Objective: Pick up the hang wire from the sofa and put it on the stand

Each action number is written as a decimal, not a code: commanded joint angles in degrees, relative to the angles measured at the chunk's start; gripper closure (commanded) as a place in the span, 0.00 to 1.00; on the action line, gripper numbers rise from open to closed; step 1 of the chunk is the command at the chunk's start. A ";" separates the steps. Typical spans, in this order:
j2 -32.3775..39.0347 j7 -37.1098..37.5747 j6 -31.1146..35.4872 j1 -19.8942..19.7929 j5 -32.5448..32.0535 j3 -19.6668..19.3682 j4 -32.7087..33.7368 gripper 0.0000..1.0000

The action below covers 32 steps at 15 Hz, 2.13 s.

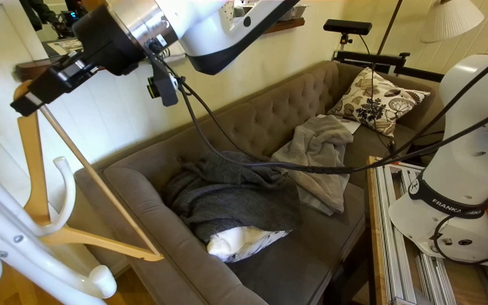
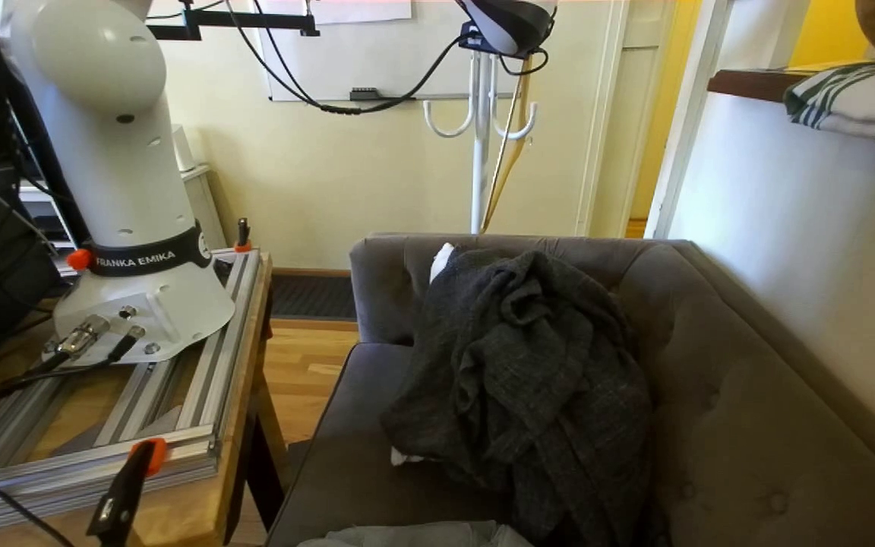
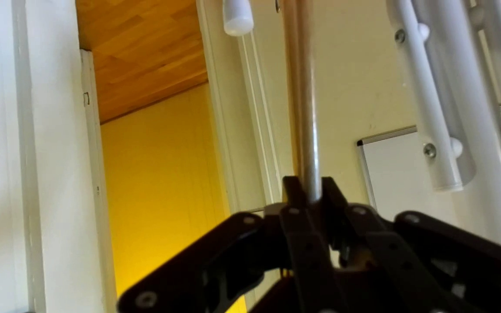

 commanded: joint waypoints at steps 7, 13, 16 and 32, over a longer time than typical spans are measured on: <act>5.70 9.26 5.52 -0.54 -4.36 0.40 4.55 0.96; 7.59 9.62 5.34 -0.72 -4.79 -0.04 6.25 0.96; 7.74 5.10 3.57 -0.99 -2.15 0.00 7.58 0.96; 10.16 9.23 5.62 -1.67 -5.32 -0.41 12.56 0.96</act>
